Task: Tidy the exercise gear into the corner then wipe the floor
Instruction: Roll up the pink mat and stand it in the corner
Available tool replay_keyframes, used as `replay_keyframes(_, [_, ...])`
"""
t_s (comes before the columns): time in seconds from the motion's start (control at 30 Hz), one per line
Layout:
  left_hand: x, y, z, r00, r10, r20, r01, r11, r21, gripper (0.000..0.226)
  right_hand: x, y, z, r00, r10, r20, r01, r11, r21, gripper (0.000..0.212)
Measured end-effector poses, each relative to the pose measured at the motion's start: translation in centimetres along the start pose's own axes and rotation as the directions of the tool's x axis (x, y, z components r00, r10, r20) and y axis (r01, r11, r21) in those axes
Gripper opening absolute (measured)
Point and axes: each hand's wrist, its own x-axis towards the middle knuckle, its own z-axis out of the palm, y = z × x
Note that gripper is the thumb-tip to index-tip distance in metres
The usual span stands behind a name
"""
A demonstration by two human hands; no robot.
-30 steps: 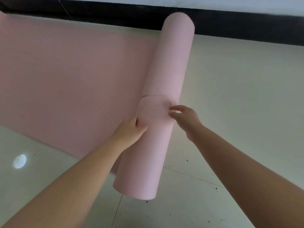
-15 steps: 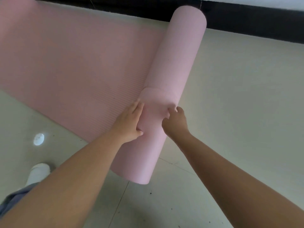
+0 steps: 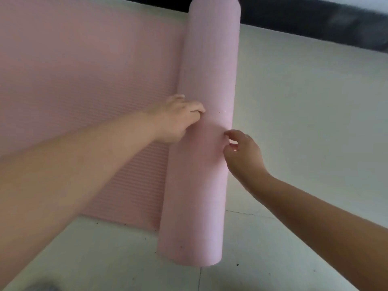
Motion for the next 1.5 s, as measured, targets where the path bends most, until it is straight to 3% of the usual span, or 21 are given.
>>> replay_keyframes(0.03, [0.6, -0.2, -0.4, 0.996, 0.037, -0.084, -0.036, 0.999, 0.011, 0.04, -0.2, -0.1, 0.3, 0.997, 0.07, -0.025, -0.07, 0.998, -0.004, 0.043])
replay_keyframes(0.07, [1.2, -0.3, -0.8, 0.998, 0.03, -0.06, -0.031, 0.999, -0.01, 0.044, -0.5, -0.4, 0.7, 0.988, 0.152, -0.029, -0.152, 0.988, -0.011, 0.041])
replay_keyframes(0.13, [2.1, -0.3, -1.0, 0.993, -0.012, 0.116, 0.016, 0.999, -0.033, 0.05, -1.1, -0.8, 1.5, 0.941, 0.337, 0.013, -0.337, 0.941, -0.034, 0.023])
replay_keyframes(0.2, [2.8, 0.0, -1.5, 0.984, 0.041, 0.172, -0.039, 0.999, -0.012, 0.044, -1.9, -1.3, 2.5, 0.881, 0.473, 0.03, -0.472, 0.881, -0.029, 0.039])
replay_keyframes(0.33, [2.3, -0.8, -1.6, 0.985, 0.047, 0.166, -0.036, 0.997, -0.068, 0.038, -3.4, -3.0, 4.6, 0.819, 0.572, -0.036, -0.572, 0.82, 0.022, 0.04])
replay_keyframes(0.43, [0.7, -2.1, -1.2, 0.981, 0.017, 0.192, 0.007, 0.992, -0.126, 0.05, -4.9, -5.6, 5.9, 0.761, 0.648, 0.033, -0.643, 0.747, 0.167, 0.049])
replay_keyframes(0.53, [-0.9, -3.5, -0.5, 0.969, -0.082, 0.232, 0.153, 0.941, -0.304, 0.06, -5.9, -7.1, 6.9, 0.776, 0.625, 0.084, -0.629, 0.757, 0.178, 0.062])
replay_keyframes(0.67, [-2.6, -3.5, 0.4, 0.904, -0.21, 0.373, 0.408, 0.685, -0.604, 0.067, -6.5, -6.8, 6.7, 0.802, 0.587, 0.111, -0.598, 0.791, 0.128, 0.071])
replay_keyframes(0.77, [-2.7, -2.8, 1.8, 0.903, -0.257, 0.345, 0.43, 0.517, -0.74, 0.076, -6.7, -5.8, 6.6, 0.83, 0.542, 0.134, -0.555, 0.828, 0.082, 0.074])
replay_keyframes(0.9, [-2.7, -1.6, 3.6, 0.913, -0.33, 0.241, 0.361, 0.376, -0.853, 0.08, -6.9, -4.1, 7.6, 0.866, 0.497, 0.043, -0.499, 0.866, 0.027, 0.075])
replay_keyframes(1.03, [-2.2, -2.2, 3.8, 0.959, -0.276, 0.071, 0.188, 0.426, -0.885, 0.08, -7.4, -4.7, 8.7, 0.886, 0.463, -0.033, -0.459, 0.885, 0.083, 0.073])
replay_keyframes(1.13, [-2.0, -3.2, 3.9, 0.977, -0.213, 0.025, 0.122, 0.454, -0.883, 0.078, -7.4, -5.2, 9.6, 0.889, 0.451, -0.076, -0.444, 0.891, 0.094, 0.072])
replay_keyframes(1.3, [-2.5, -5.1, 4.6, 0.972, -0.228, 0.048, 0.135, 0.38, -0.915, 0.078, -7.3, -6.5, 11.1, 0.904, 0.422, -0.064, -0.414, 0.904, 0.109, 0.069])
replay_keyframes(1.4, [-3.3, -5.8, 5.3, 0.963, -0.231, 0.139, 0.209, 0.314, -0.926, 0.079, -7.1, -6.8, 11.5, 0.915, 0.397, -0.072, -0.394, 0.918, 0.049, 0.067])
replay_keyframes(1.43, [-3.8, -5.9, 5.6, 0.956, -0.235, 0.173, 0.248, 0.342, -0.906, 0.079, -7.1, -6.5, 11.5, 0.918, 0.39, -0.074, -0.388, 0.921, 0.04, 0.065])
replay_keyframes(1.5, [-4.3, -5.8, 5.6, 0.937, -0.301, 0.179, 0.32, 0.529, -0.786, 0.081, -7.0, -5.8, 11.3, 0.906, 0.419, -0.058, -0.411, 0.905, 0.115, 0.064])
